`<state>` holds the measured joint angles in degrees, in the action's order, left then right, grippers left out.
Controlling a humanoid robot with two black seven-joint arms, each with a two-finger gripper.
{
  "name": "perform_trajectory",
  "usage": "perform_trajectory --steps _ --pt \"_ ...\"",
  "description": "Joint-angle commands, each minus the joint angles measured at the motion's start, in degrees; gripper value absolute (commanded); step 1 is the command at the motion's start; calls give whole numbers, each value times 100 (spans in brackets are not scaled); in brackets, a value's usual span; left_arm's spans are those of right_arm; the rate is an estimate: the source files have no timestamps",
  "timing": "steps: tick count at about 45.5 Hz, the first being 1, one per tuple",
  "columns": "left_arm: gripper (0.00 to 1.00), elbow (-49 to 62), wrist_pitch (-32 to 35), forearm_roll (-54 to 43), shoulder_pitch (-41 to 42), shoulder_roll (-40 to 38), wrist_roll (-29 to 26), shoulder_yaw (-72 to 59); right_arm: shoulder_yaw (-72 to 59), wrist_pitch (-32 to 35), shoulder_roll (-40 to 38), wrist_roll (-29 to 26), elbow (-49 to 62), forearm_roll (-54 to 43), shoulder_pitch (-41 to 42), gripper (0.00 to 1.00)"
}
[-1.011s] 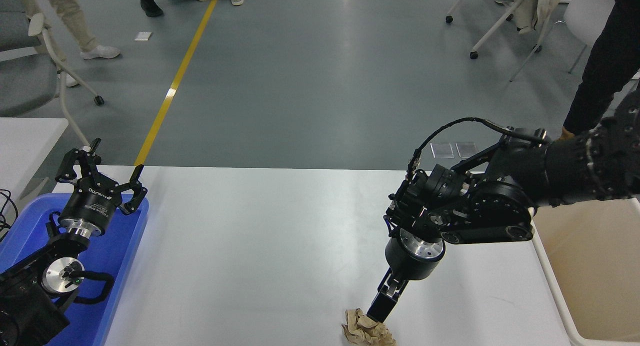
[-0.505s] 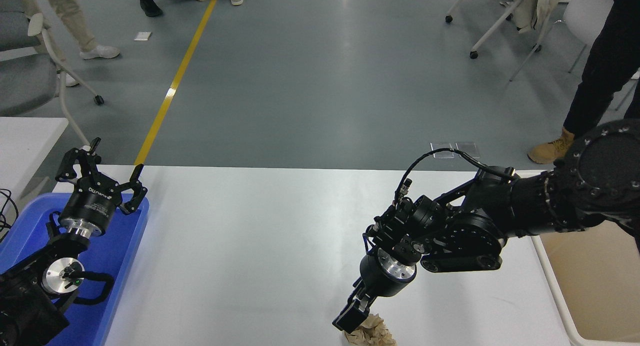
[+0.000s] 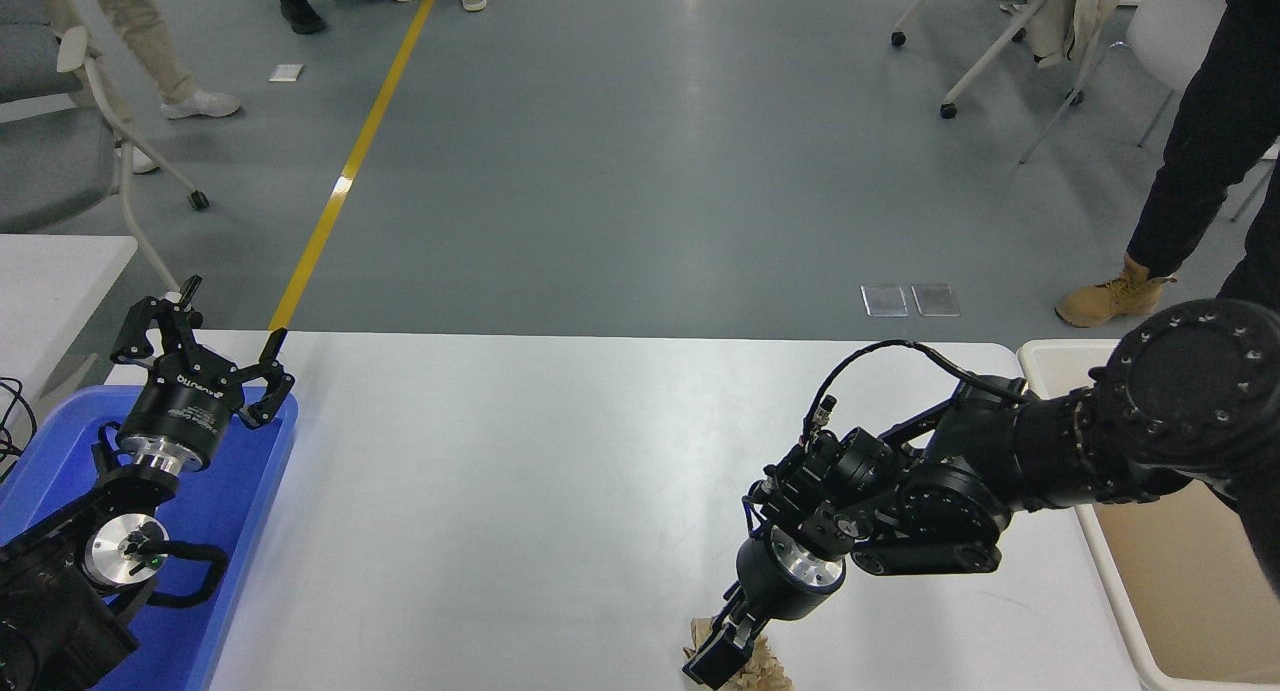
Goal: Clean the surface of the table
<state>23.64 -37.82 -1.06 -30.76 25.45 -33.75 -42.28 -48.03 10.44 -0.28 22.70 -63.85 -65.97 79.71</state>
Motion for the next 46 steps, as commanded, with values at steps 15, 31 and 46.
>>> perform_trajectory --steps 15,31,46 --pt "100 0 -6 0 0 4 0 0 -357 55 -148 7 224 -13 -184 98" --pt "100 0 -6 0 0 -5 0 0 -348 55 -113 392 285 -13 -377 98" --pt "100 0 2 0 9 -5 0 -9 -339 64 -77 1026 531 -285 -500 71"
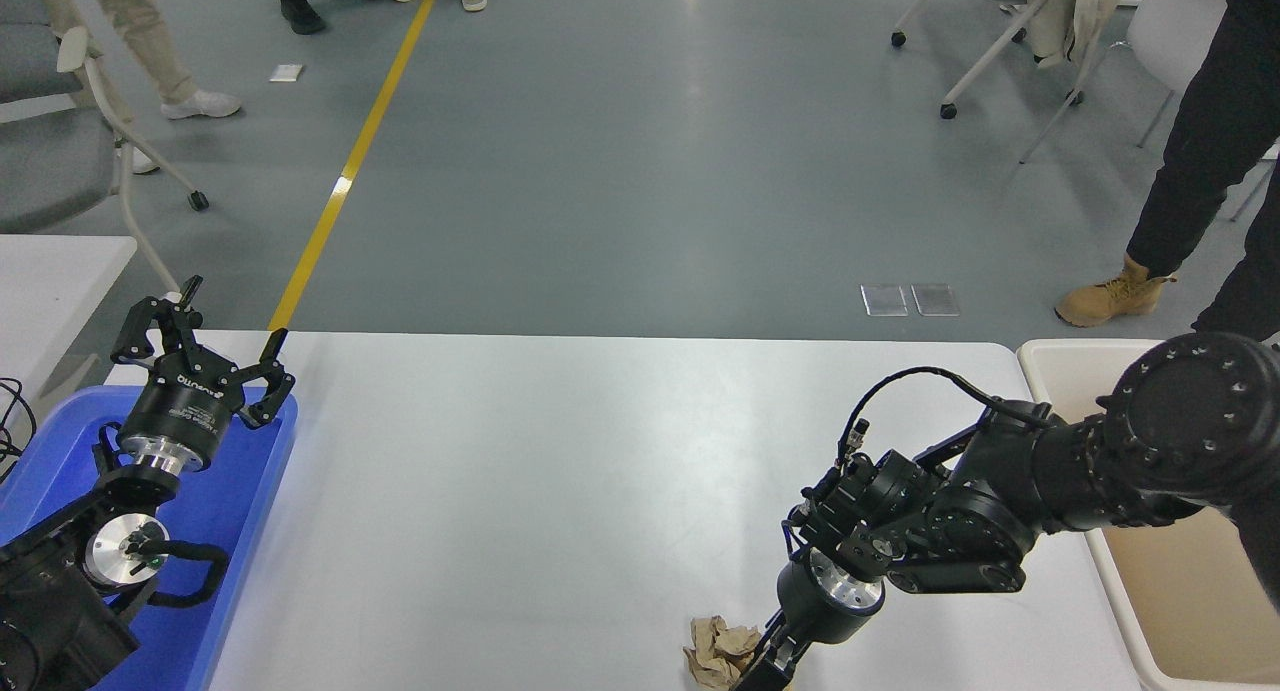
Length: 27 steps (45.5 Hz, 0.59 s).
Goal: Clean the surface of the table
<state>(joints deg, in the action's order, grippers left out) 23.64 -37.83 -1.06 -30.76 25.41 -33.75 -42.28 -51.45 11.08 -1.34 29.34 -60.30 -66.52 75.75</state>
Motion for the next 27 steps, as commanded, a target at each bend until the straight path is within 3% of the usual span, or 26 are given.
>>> perform_trajectory --steps 1,27 --pt "100 0 3 0 9 0 0 -9 12 -10 38 362 212 -239 -130 71" --pt "100 0 3 0 9 0 0 -9 48 -45 126 362 528 -221 -297 71"
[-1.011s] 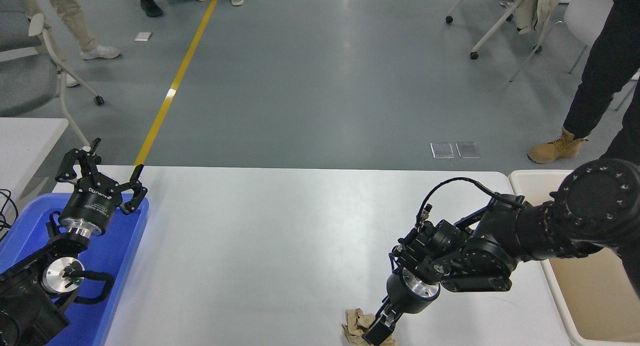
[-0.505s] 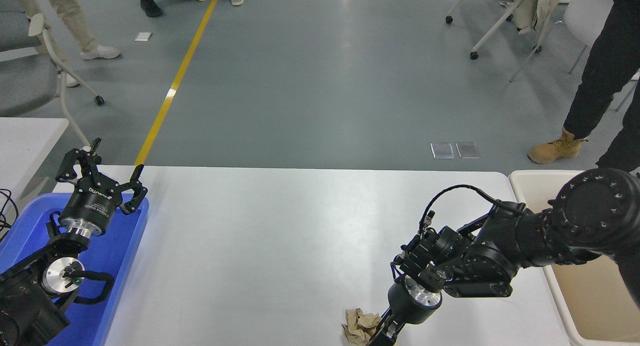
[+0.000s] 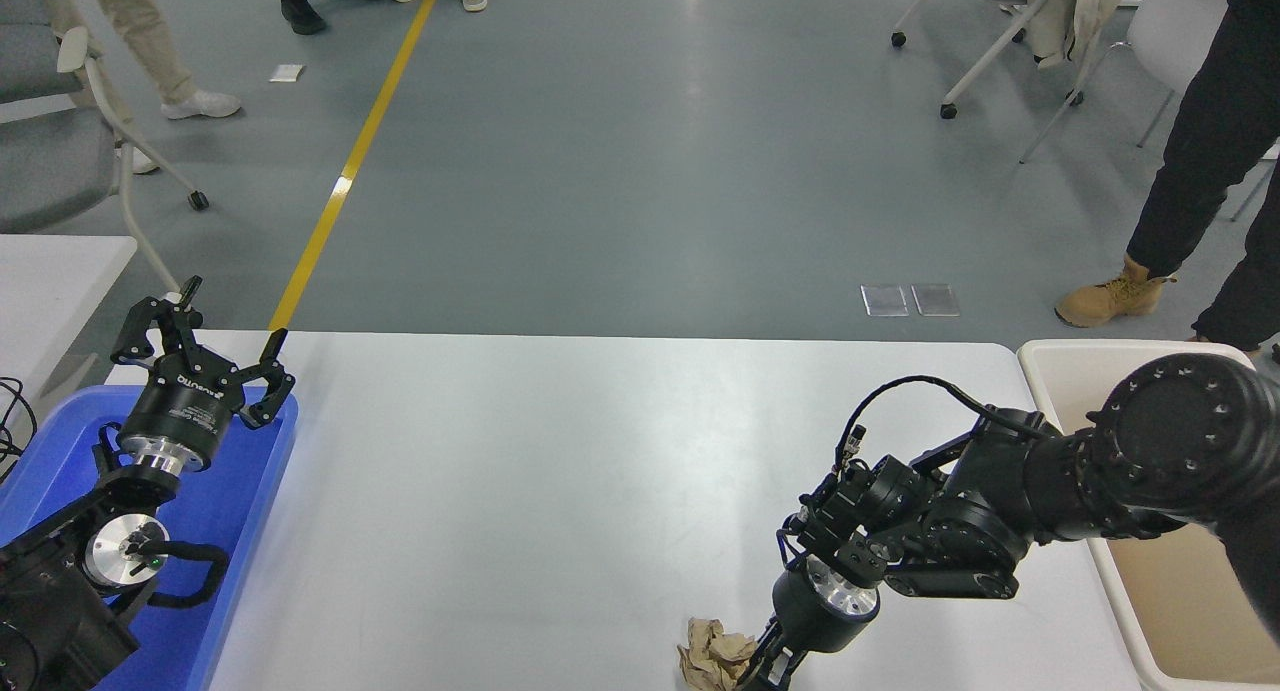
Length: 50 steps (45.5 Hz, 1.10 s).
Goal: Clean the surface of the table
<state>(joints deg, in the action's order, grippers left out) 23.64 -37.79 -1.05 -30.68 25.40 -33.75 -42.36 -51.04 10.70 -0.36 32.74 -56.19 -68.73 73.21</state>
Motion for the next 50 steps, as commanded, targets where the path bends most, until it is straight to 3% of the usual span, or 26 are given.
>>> perform_trajectory --steps 1,19,34,50 --pt "100 0 0 0 1 0 0 0 6 -6 27 22 134 0 -44 71" --pt "100 0 0 0 1 0 0 0 -29 3 19 127 380 0 26 0" --pt "100 0 0 0 1 0 0 8 -3 20 -122 303 416 43 184 0" --pt "100 0 0 0 1 0 0 8 436 38 -912 768 310 210 641 0"
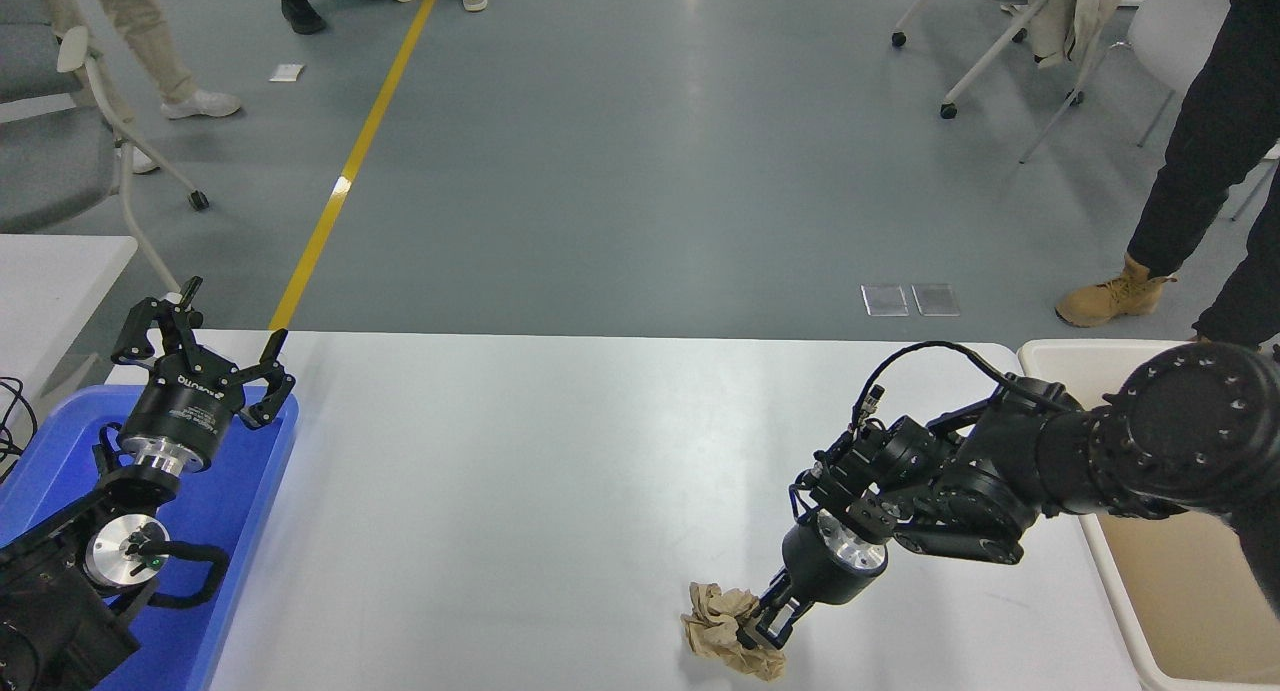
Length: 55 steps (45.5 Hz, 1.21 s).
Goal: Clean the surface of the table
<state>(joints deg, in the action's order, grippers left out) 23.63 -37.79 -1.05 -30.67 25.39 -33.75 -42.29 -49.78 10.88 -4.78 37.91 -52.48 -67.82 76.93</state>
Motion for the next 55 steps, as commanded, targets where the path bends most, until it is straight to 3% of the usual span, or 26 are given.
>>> perform_trajectory --steps 1,19,43,55 --pt "100 1 0 0 0 1 0 2 380 28 -566 287 -87 146 313 0" --pt "100 1 -9 0 -9 1 0 2 1172 45 -1622 427 -720 664 858 0" --pt "100 1 0 0 -9 1 0 2 1761 46 -2009 427 -817 1816 1447 0" --pt "100 1 0 0 -9 1 0 2 2156 63 -2334 419 -615 1887 1412 0"
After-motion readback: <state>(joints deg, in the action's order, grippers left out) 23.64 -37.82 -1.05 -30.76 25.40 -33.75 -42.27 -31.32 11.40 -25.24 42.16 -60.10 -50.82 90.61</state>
